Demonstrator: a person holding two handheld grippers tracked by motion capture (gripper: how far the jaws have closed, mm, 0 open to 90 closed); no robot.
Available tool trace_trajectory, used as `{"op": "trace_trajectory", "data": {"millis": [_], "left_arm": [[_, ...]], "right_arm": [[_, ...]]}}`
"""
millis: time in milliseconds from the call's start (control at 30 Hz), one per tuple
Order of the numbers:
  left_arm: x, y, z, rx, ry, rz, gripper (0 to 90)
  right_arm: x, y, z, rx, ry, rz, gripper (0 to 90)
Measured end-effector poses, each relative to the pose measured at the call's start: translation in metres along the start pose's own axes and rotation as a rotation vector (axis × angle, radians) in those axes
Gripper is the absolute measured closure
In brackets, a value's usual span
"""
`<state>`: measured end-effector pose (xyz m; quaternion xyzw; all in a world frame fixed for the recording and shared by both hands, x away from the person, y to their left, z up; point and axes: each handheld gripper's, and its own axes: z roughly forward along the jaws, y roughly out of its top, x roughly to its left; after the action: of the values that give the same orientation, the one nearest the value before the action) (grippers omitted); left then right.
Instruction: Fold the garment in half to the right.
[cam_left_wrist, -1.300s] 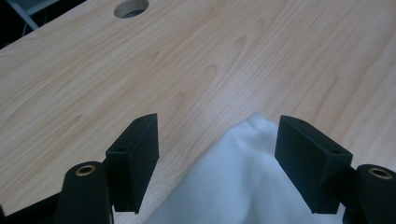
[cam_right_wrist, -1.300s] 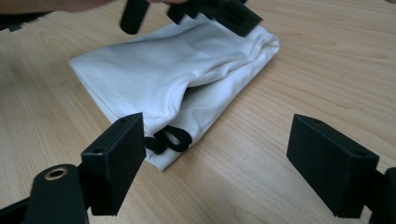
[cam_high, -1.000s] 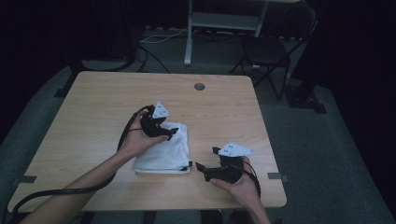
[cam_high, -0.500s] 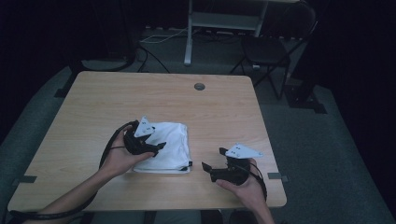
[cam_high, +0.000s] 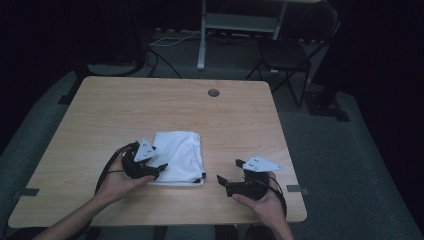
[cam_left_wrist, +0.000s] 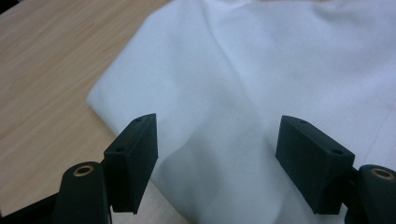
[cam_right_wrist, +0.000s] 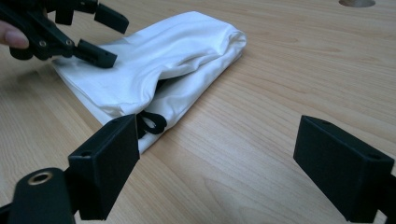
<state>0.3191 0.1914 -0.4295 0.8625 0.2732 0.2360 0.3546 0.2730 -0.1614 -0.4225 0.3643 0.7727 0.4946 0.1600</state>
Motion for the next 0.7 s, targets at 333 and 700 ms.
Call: {"op": "trace_trajectory", "data": {"millis": [333, 700], "left_arm": [[-0.002, -0.008, -0.002, -0.015, 0.004, -0.011, 29.1], [0.017, -0.019, -0.034, -0.116, -0.036, -0.155, 20.9]], "right_arm": [[0.003, 0.003, 0.004, 0.001, 0.008, -0.011, 13.4], [-0.002, 0.005, -0.002, -0.026, -0.013, 0.001, 13.0]]}}
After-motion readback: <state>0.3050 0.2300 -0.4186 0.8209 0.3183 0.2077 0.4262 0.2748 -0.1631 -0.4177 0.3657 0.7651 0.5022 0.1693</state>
